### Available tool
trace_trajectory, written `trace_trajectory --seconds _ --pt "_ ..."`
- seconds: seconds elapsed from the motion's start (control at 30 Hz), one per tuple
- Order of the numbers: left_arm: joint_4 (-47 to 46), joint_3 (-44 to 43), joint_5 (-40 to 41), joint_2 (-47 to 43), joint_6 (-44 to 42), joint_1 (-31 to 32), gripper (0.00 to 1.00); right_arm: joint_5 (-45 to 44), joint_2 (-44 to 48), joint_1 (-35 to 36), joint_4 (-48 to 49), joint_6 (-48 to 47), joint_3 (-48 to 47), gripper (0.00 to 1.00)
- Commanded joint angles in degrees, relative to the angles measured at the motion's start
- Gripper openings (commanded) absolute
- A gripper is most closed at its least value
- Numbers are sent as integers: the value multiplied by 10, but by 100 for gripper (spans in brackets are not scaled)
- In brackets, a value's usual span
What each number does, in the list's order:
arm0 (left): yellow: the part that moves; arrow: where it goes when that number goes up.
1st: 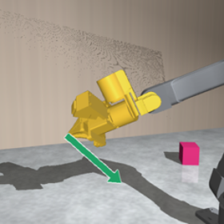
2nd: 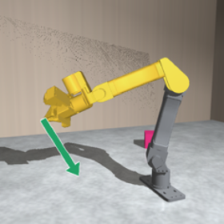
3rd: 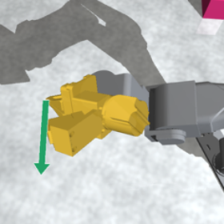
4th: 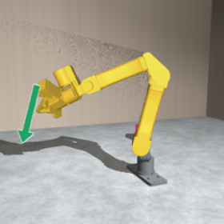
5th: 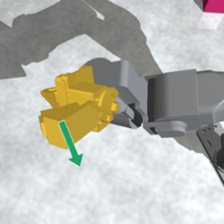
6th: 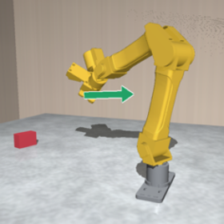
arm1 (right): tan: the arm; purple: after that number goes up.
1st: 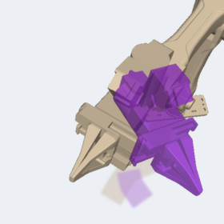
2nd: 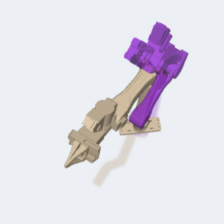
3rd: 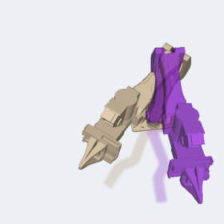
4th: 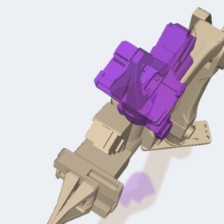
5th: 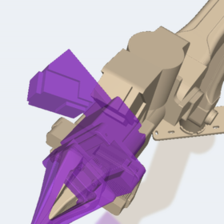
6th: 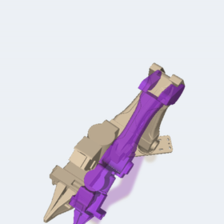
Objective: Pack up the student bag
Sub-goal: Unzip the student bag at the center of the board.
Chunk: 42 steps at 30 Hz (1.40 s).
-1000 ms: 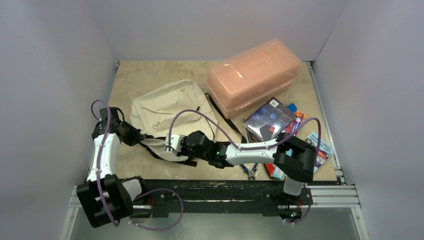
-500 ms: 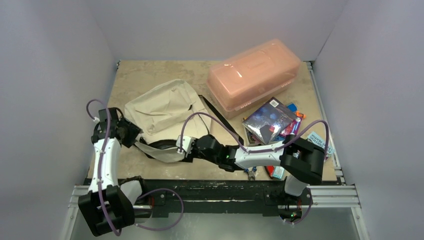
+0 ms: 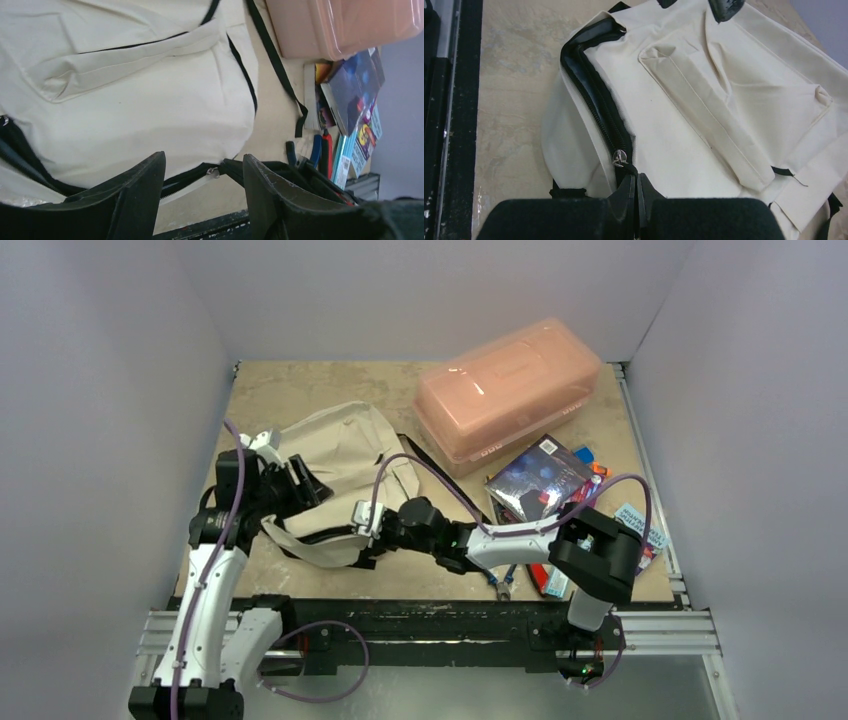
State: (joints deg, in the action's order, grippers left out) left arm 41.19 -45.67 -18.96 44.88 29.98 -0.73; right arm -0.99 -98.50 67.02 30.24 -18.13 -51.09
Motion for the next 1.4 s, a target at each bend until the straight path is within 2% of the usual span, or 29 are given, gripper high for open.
trace_trajectory --seconds 0.0,0.1,0.2,0.33,0.47,0.53,0.63,0.73,0.9,0.97,1.1,1.27,1.37 --pt "-22 -31 -115 74 -54 29 59 107 36 -41 92 45 31 0" --pt "-14 -31 -116 131 -37 51 60 121 39 -55 109 63 38 0" --pt "10 -31 -115 184 27 56 60 119 39 -55 99 56 35 0" --pt "26 -38 -57 235 77 75 58 117 38 -55 96 52 34 0" --pt "17 -49 -3 265 61 102 58 125 37 -55 94 53 30 0" --pt "22 -60 -15 291 44 109 56 127 38 -55 97 54 31 0" --pt "9 -52 -55 316 35 111 46 129 41 -55 106 59 37 0" --pt "-16 -30 -88 310 36 111 43 126 41 -56 111 61 41 0" --pt "-41 3 -125 265 50 111 55 127 39 -59 114 65 43 0" --pt "-27 5 -105 244 58 110 57 127 36 -61 113 66 42 0" --pt "16 9 0 165 96 110 59 128 36 -68 116 72 47 0" --pt "92 13 88 110 243 110 62 129 34 -70 113 72 43 0" --pt "148 2 83 129 318 109 60 131 34 -70 109 73 38 0"
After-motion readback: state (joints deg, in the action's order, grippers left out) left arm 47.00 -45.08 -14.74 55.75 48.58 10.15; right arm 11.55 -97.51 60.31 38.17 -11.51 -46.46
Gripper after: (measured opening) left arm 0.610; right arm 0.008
